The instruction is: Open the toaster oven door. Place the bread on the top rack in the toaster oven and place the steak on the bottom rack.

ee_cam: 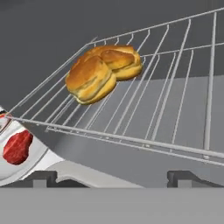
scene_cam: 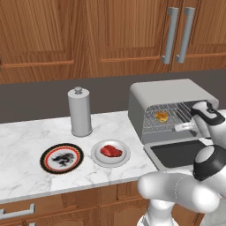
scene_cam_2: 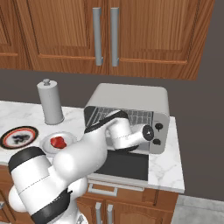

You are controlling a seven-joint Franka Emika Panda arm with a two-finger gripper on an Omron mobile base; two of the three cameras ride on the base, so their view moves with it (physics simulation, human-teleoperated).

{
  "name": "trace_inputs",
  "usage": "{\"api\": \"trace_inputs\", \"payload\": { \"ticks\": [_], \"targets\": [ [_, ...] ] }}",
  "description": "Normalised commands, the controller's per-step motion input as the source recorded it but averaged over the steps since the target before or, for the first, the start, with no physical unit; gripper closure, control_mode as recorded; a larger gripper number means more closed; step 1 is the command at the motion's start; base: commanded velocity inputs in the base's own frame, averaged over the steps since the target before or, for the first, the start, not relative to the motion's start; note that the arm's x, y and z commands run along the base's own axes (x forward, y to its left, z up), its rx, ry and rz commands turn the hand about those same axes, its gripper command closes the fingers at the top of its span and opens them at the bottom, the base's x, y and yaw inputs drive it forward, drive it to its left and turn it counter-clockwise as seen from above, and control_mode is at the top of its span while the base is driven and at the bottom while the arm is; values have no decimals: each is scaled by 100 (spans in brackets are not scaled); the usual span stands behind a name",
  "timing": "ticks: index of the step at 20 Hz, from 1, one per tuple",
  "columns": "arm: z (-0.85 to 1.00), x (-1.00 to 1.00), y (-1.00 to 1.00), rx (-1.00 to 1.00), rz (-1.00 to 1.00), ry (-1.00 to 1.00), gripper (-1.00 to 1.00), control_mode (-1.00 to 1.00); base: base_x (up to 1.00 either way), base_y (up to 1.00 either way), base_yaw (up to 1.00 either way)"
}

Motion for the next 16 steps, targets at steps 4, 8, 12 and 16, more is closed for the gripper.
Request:
{"api": "trace_inputs", "payload": {
  "ticks": [4,8,12,16],
  "targets": [
    [0,15,17,1,4,-18,-100,-100,0,0,0],
    [-15,13,18,0,3,-14,-100,-100,0,0,0],
    [0,7,0,0,2,-19,-100,-100,0,0,0],
    [0,39,0,0,0,-9,-100,-100,0,0,0]
  ]
}}
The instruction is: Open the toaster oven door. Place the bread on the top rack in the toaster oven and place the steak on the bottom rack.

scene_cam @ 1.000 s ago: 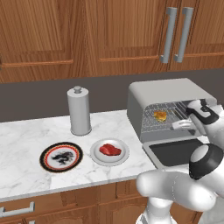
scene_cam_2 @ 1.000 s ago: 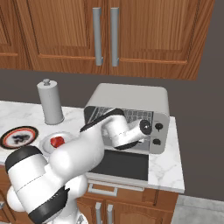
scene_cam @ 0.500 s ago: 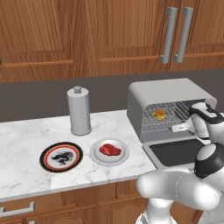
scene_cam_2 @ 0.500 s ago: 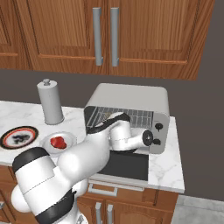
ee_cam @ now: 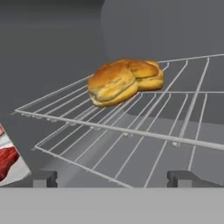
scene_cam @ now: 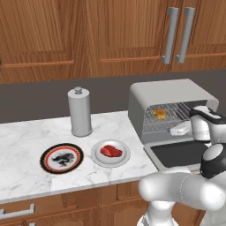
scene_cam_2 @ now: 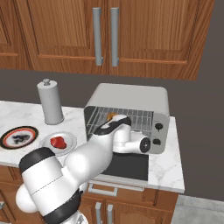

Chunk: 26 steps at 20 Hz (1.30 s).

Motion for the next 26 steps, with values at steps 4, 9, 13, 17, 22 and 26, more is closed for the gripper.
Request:
{"api": "trace_inputs", "payload": {
  "ticks": [4,9,13,17,22,26],
  "targets": [
    [0,45,0,0,0,0,-100,-100,0,0,0],
    [-7,42,0,-3,0,16,-100,-100,0,0,0],
    [-36,38,2,-16,0,35,-100,-100,0,0,0],
    [-32,8,0,-19,0,38,-100,-100,0,0,0],
    [-22,-57,-2,-24,0,36,-100,-100,0,0,0],
    [-25,-79,-9,-24,0,33,-100,-100,0,0,0]
  ]
}}
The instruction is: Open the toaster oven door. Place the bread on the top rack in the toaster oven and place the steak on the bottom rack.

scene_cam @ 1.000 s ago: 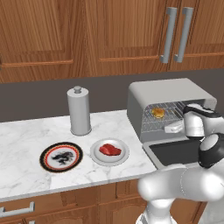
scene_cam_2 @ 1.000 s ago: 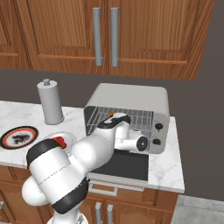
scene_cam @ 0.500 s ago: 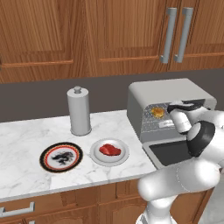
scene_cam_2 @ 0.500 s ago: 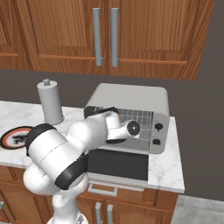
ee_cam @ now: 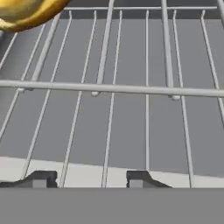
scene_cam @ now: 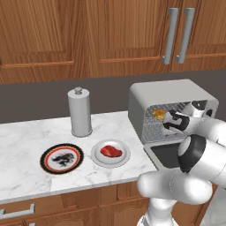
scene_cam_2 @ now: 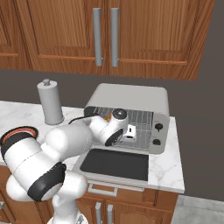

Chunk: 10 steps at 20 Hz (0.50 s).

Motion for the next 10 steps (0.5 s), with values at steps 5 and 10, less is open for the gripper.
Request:
{"api": "trace_inputs", "payload": {
  "ticks": [5,10],
  "targets": [
    [-42,-81,-4,-26,0,35,-100,-100,0,0,0],
    [-31,-78,-1,-23,0,37,-100,-100,0,0,0]
  ]
}}
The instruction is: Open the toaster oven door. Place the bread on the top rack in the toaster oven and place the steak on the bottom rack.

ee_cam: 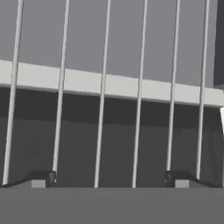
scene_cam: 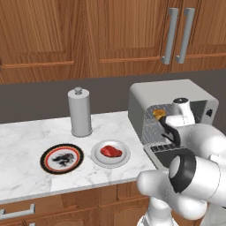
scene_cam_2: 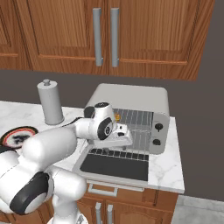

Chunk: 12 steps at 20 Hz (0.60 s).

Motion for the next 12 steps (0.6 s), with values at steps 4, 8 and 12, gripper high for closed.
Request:
{"api": "trace_inputs", "payload": {
  "ticks": [4,8,12],
  "targets": [
    [35,-84,2,-6,0,21,-100,-100,0,0,0],
    [100,-97,28,0,1,4,-100,-100,0,0,0],
    [55,-93,98,0,6,0,-100,-100,0,0,0]
  ]
}}
